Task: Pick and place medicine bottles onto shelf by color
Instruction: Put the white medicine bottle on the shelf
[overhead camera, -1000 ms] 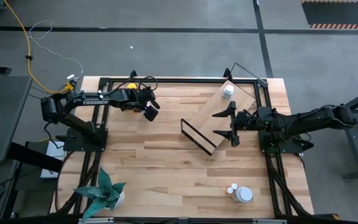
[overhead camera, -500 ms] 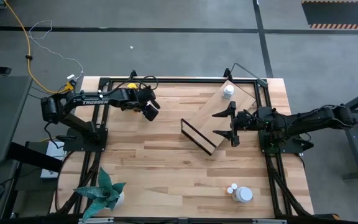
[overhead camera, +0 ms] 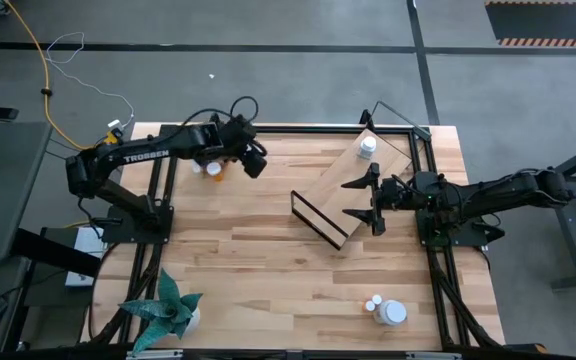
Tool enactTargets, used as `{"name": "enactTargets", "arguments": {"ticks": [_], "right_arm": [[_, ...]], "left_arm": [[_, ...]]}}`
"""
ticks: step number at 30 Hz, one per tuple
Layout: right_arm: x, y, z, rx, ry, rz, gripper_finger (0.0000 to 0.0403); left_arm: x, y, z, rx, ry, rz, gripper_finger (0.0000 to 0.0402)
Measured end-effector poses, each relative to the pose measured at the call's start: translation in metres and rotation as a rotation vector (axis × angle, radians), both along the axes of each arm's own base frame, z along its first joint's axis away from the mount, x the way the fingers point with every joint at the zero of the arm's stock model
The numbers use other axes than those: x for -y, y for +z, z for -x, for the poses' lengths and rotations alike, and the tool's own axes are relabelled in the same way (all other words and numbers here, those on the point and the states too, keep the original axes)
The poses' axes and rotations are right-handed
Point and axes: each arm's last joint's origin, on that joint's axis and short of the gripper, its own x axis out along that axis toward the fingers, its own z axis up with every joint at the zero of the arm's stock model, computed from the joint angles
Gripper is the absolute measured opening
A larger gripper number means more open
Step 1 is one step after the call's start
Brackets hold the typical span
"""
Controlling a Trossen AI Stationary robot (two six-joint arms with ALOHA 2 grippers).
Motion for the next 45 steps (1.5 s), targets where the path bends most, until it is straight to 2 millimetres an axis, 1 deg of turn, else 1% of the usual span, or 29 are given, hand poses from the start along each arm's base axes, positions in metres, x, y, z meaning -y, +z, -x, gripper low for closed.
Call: {"name": "enactTargets", "arguments": {"ticks": [4, 8, 14, 17, 20, 25, 30, 35, 37, 42, 45], "right_arm": [[0.001, 0.001, 0.0, 0.005, -0.021, -0.003, 0.0312], [0.001, 0.004, 0.0, 0.044, -0.022, -0.002, 0.0312], [0.001, 0.013, 0.002, 0.131, -0.028, 0.045, 0.0312], [0.001, 0.017, 0.003, 0.175, -0.03, 0.052, 0.0312], [0.001, 0.02, 0.003, 0.208, -0.027, 0.065, 0.0312], [0.0, 0.022, 0.004, 0.233, -0.019, 0.074, 0.0312], [0.0, 0.025, 0.005, 0.258, -0.012, 0.075, 0.0312], [0.0, 0.025, 0.005, 0.262, -0.001, 0.077, 0.0312], [0.0, 0.025, 0.005, 0.261, -0.001, 0.077, 0.0312], [0.0, 0.025, 0.005, 0.262, -0.001, 0.077, 0.0312], [0.0, 0.025, 0.005, 0.262, 0.0, 0.077, 0.0312]], "left_arm": [[-0.003, 0.017, -0.016, 0.023, -0.048, -0.041, 0.019], [-0.012, 0.03, -0.041, 0.02, -0.094, -0.074, 0.019], [-0.032, 0.027, -0.092, -0.053, -0.155, -0.072, 0.0189], [-0.041, 0.021, -0.12, -0.06, -0.206, -0.076, 0.019], [-0.047, 0.017, -0.146, -0.038, -0.272, -0.071, 0.0192], [-0.05, 0.017, -0.179, 0.015, -0.38, -0.085, 0.0193], [-0.05, 0.01, -0.203, 0.011, -0.456, -0.129, 0.0194], [-0.049, -0.014, -0.222, -0.033, -0.508, -0.138, 0.0194], [-0.051, -0.022, -0.229, -0.023, -0.515, -0.155, 0.0194], [-0.057, -0.034, -0.239, 0.017, -0.509, -0.186, 0.0195], [-0.062, -0.036, -0.24, 0.043, -0.5, -0.203, 0.0195]]}}
